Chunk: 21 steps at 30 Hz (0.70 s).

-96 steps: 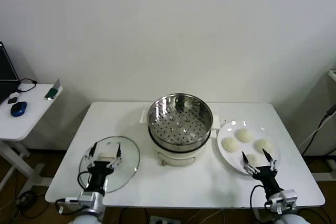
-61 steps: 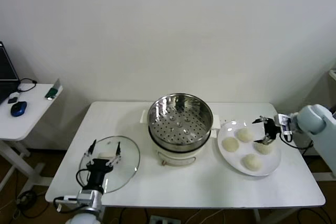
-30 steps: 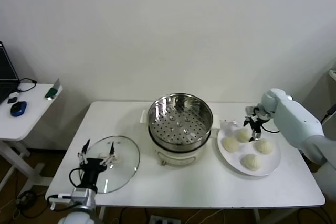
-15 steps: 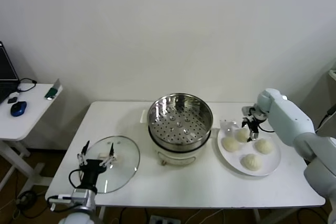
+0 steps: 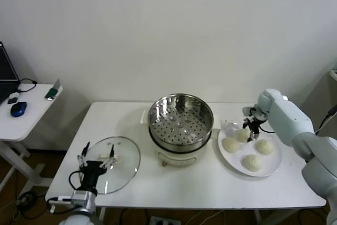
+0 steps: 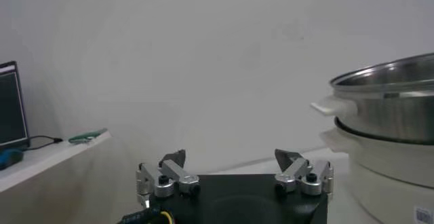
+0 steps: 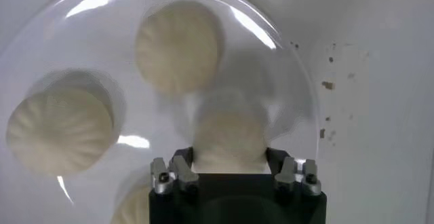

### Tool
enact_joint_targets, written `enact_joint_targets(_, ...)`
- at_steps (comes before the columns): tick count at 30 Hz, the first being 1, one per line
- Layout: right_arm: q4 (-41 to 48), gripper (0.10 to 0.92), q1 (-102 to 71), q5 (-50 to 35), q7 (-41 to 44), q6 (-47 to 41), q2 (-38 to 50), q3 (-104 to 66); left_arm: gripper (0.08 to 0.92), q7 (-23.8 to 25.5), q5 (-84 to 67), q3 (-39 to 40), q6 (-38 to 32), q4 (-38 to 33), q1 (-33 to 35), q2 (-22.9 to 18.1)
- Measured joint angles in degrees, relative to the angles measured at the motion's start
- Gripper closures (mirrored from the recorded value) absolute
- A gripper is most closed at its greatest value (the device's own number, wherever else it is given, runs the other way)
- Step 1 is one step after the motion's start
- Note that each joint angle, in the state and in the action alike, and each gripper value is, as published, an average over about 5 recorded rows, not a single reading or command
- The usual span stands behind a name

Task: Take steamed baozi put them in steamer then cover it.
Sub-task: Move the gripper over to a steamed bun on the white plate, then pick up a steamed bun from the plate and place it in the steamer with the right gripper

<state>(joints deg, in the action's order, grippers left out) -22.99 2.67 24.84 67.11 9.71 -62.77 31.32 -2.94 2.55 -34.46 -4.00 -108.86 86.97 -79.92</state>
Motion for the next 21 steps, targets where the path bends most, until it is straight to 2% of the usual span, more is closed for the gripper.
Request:
enact_joint_targets(10, -3.7, 0.347, 3.0, -2.9, 1.7, 0.7, 2.1, 3.2, 0.177, -0.1, 0.0, -0.2, 0.1, -0.8, 0.4, -0.1)
enact_joint_targets(21, -14.4, 0.347, 17.9, -12.4, 4.4, 4.9, 3.7, 20.1, 0.177, -0.1, -0.1, -0.3, -0.1, -1.6, 1.2, -0.1)
